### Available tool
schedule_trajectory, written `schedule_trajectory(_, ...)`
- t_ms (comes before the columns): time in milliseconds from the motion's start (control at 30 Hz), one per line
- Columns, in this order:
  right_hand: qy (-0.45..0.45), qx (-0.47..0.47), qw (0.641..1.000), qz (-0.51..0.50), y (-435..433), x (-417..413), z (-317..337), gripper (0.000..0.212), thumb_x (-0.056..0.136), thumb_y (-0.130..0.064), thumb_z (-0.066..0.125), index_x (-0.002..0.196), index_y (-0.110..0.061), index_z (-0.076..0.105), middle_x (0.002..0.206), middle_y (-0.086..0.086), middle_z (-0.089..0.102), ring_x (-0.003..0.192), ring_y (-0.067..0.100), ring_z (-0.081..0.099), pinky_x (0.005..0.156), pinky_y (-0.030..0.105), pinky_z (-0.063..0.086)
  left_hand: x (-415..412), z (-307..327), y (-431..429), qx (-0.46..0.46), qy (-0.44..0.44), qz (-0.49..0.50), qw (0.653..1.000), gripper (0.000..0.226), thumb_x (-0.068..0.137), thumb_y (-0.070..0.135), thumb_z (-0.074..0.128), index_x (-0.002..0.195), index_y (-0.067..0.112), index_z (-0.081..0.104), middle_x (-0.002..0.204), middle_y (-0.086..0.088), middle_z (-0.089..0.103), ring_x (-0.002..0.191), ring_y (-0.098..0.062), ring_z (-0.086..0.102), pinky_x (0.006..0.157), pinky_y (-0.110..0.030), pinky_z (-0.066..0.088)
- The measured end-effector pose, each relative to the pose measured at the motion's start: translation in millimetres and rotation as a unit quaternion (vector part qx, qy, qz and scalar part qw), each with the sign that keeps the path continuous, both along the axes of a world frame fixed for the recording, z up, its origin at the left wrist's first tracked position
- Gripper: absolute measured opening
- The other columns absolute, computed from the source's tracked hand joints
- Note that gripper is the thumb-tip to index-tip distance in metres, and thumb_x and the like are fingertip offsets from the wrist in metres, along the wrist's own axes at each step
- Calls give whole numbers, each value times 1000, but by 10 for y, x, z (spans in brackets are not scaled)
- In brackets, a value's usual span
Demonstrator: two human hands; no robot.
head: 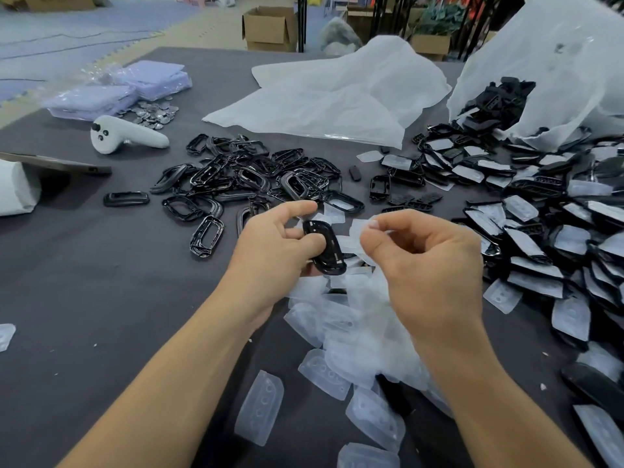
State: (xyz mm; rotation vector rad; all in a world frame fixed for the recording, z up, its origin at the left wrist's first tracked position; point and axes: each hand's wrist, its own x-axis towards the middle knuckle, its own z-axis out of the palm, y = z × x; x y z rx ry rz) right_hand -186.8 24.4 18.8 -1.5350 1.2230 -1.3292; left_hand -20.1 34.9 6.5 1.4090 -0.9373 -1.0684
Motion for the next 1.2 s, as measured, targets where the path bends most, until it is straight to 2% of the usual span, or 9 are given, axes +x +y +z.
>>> schedule_trajectory(67, -48, 20, 998, 47, -2, -4, 34, 3, 84, -31, 78, 84, -29, 80, 74, -7, 76, 69, 7, 70, 65, 27, 55, -42, 6, 15, -1, -14, -18, 1000, 36, 91, -7, 66, 111, 22, 73, 83, -7, 80, 69, -15, 73, 60, -25, 57)
schedule_trajectory(200, -115, 93, 986, 75, -28, -8, 54, 11, 86, -12, 78, 78, -18, 80, 63, -2, 70, 56, 4, 59, 51, 15, 45, -98, 20, 38, 0, -16, -47, 999, 35, 92, -10, 64, 106, 19, 76, 82, -7, 80, 69, -13, 73, 57, -21, 56)
schedule_trajectory(367, -81, 151, 978, 117, -59, -52, 46, 35, 82, 1, 76, 105, -25, 72, 62, 3, 69, 54, 11, 59, 52, 18, 46, -103, 32, 45, -4, -10, -62, 998, 30, 93, -6, 68, 110, 18, 77, 82, -10, 80, 75, -23, 75, 63, -28, 61)
schedule_trajectory(567, -31, 110, 988, 107, -111, -83, 49, 28, 85, 6, 73, 74, -19, 79, 65, -3, 69, 55, 5, 55, 54, 14, 45, -57, 27, 25, 3, -23, -31, 999, 34, 91, -10, 65, 103, 19, 77, 76, -3, 78, 68, -13, 74, 57, -24, 57)
schedule_trajectory(800, 54, 107, 955, 271, -97, -203, 145, 40, 89, 11, 65, 94, -24, 83, 72, 1, 66, 66, 21, 51, 63, 32, 47, -42, -25, 40, -13, -138, -54, 989, 29, 93, 0, 68, 99, 26, 77, 48, 10, 54, 47, -7, 45, 51, -21, 48)
schedule_trajectory(900, 113, 83, 959, 247, -54, -170, 129, 41, 80, 8, 76, 94, -29, 82, 77, -3, 75, 68, 21, 69, 68, 35, 61, -56, -3, 50, -26, -193, -92, 977, 27, 93, 4, 71, 95, 30, 78, 49, 5, 57, 46, -9, 42, 50, -20, 40)
schedule_trajectory(1000, 144, 26, 978, 149, -2, -112, 67, 30, 73, -2, 86, 87, -28, 81, 74, -10, 76, 68, 7, 73, 66, 23, 61, -62, 25, 63, -39, -202, -111, 972, 35, 91, -1, 67, 95, 32, 78, 44, 14, 50, 43, -6, 35, 46, -14, 33)
schedule_trajectory(1133, 178, -37, 979, 87, 44, -49, 11, 21, 73, -16, 91, 85, -27, 79, 70, -16, 73, 64, 3, 71, 61, 25, 60, -56, 40, 85, -36, -179, -120, 976, 39, 90, -6, 64, 102, 26, 81, 46, 8, 51, 51, -12, 40, 55, -33, 43)
schedule_trajectory(1200, 191, -78, 976, 75, 62, -36, 4, 20, 76, -15, 90, 87, -27, 79, 71, -15, 73, 67, 2, 70, 63, 23, 59, -60, 80, 98, -35, -138, -129, 981, 39, 92, -9, 62, 105, 22, 82, 68, -23, 68, 65, -23, 55, 68, -54, 57)
